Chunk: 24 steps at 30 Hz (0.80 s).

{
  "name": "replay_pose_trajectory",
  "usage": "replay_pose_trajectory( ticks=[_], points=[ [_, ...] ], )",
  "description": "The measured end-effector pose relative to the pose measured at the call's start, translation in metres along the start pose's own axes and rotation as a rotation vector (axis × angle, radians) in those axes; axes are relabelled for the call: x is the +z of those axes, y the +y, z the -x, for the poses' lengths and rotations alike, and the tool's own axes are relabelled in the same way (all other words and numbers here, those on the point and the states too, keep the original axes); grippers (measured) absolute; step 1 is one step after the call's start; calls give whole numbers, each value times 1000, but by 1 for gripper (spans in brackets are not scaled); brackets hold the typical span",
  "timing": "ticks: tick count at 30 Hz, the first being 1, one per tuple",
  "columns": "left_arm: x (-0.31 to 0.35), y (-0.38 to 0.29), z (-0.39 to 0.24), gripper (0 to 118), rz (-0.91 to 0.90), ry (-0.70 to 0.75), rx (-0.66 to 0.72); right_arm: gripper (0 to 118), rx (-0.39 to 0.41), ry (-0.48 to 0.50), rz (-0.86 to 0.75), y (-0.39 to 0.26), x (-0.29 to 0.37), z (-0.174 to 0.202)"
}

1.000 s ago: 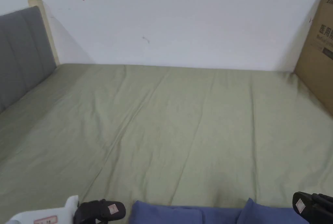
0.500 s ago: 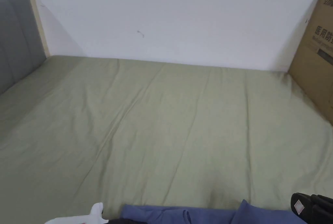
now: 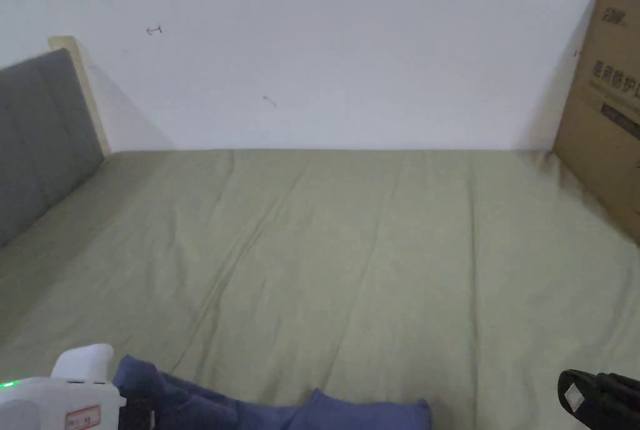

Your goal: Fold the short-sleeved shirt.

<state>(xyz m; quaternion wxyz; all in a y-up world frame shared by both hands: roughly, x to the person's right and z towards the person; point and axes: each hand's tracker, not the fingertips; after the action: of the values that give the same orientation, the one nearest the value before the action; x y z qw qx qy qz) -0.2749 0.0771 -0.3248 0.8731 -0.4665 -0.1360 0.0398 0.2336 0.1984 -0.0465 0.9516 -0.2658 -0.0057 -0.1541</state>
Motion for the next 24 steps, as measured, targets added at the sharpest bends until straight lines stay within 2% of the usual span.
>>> replay_pose_trajectory(
  ticks=[2,8,9,10,12,13,16,20,21,23,24],
  points=[
    [12,-4,-32,6,32,-69,8,0,-7,6,-4,-2,2,-4],
    [-26,-8,-150,7,153,-369,77,0,-44,21,-8,-6,10,-12],
    [-35,-8,-170,12,166,-405,79,0,-46,22,-10,-5,13,-13],
    [-41,-7,-190,33,173,-431,66,0,-45,20,-13,-5,15,-14],
    [-54,-9,-227,88,205,-511,37,0,-40,14,-18,-4,19,-16],
    [-56,-7,-241,97,194,-532,23,0,-36,8,-22,-3,21,-17],
    [-48,4,-263,96,131,-532,-30,0,-30,-5,-31,-3,26,-21],
    [-35,15,-250,93,78,-408,-163,0,-39,-9,-27,-6,23,-28],
    [-34,13,-248,82,78,-392,-190,0,-43,-8,-24,-7,22,-29],
    [-40,6,-245,17,83,-392,-191,0,-49,-7,-16,-9,19,-31],
    [-46,-1,-245,8,104,-395,-189,0,-50,-7,-12,-11,18,-32]
  ],
)
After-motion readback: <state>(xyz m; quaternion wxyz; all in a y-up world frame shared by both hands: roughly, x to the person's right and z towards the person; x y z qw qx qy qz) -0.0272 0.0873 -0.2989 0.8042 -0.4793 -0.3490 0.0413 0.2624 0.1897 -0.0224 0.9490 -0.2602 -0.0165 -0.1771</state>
